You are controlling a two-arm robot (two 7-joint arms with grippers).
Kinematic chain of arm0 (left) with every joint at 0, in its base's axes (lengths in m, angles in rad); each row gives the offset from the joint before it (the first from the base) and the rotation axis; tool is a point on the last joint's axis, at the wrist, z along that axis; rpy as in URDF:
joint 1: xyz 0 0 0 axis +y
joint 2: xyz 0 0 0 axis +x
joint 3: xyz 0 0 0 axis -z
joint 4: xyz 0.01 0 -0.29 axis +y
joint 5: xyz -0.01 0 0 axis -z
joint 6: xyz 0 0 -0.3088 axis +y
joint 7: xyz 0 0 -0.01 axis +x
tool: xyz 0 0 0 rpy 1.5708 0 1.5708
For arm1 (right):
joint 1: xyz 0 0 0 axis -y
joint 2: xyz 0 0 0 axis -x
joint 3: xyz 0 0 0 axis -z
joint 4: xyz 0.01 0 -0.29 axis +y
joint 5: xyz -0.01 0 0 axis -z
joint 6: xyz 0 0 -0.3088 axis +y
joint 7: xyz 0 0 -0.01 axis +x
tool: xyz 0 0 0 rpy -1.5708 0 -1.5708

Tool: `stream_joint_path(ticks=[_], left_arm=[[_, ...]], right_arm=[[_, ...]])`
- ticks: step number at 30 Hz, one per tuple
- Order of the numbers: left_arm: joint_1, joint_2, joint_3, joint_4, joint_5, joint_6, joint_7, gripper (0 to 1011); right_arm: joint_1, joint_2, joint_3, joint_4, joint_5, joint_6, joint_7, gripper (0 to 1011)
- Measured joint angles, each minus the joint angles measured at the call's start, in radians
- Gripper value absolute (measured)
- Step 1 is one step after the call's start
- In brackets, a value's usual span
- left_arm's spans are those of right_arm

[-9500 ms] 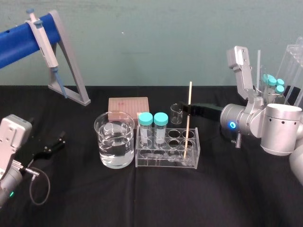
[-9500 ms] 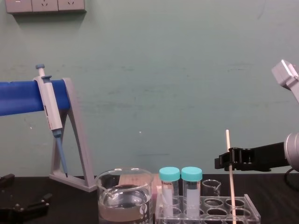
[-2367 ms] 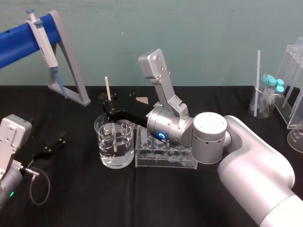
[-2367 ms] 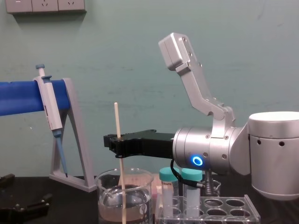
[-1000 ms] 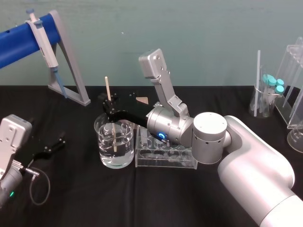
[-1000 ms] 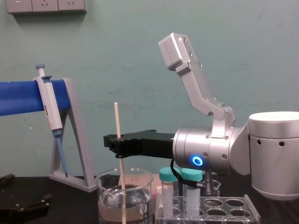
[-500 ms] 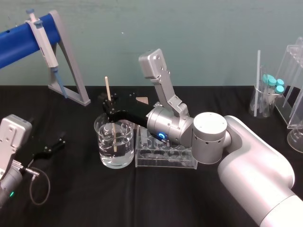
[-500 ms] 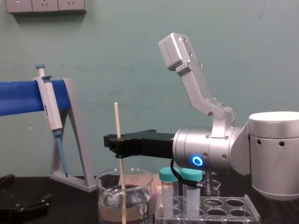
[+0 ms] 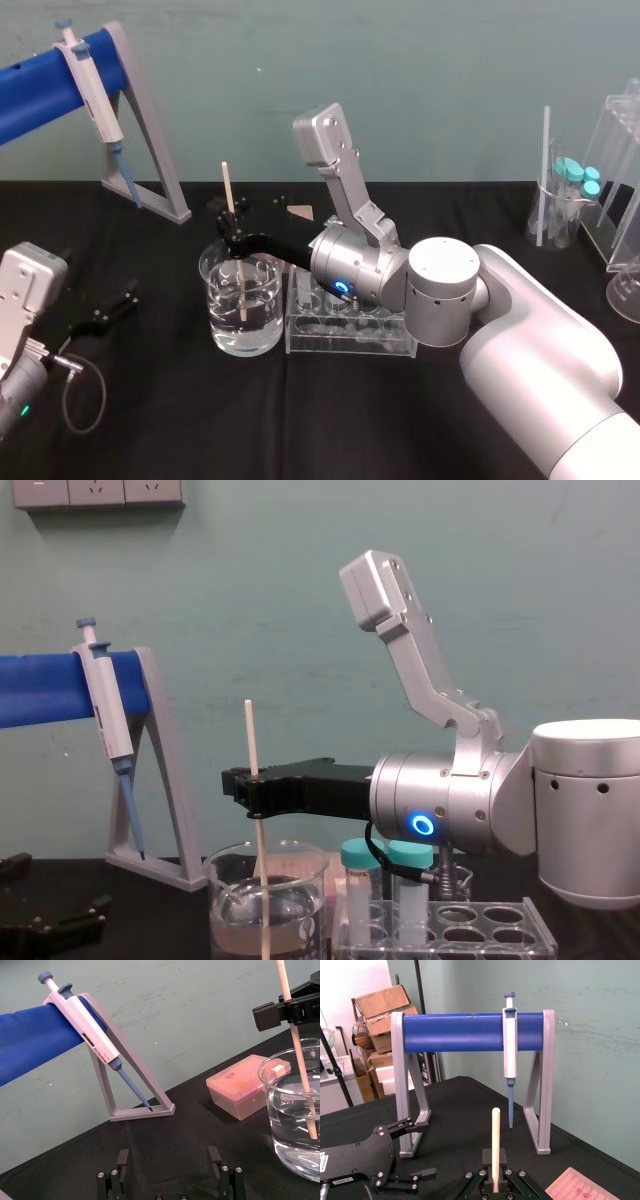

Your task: Hold the thermometer with one hand and immerse one end into the beaker, then reinsert it into the test tube rack.

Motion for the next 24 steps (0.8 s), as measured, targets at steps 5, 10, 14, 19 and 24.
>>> stream_joint_path(ticks=[5, 10, 14, 19, 24], left_arm=[[0.0, 0.0, 0.0, 0.0, 0.0, 0.0, 0.0, 1004], [0.0, 0.0, 0.0, 0.0, 0.0, 0.0, 0.0, 1004], [0.0, 0.0, 0.0, 0.0, 0.0, 0.0, 0.0, 1004], [0.0, 0.0, 0.0, 0.0, 0.0, 0.0, 0.0, 1004], [0.0, 0.0, 0.0, 0.0, 0.0, 0.0, 0.0, 1004]], right_arm=[[0.0, 0.0, 0.0, 0.0, 0.0, 0.0, 0.0, 46], [0.0, 0.0, 0.0, 0.0, 0.0, 0.0, 0.0, 46], [0.0, 0.0, 0.0, 0.0, 0.0, 0.0, 0.0, 45], [0.0, 0.0, 0.0, 0.0, 0.0, 0.0, 0.0, 46], [0.0, 0.0, 0.0, 0.0, 0.0, 0.0, 0.0, 46]])
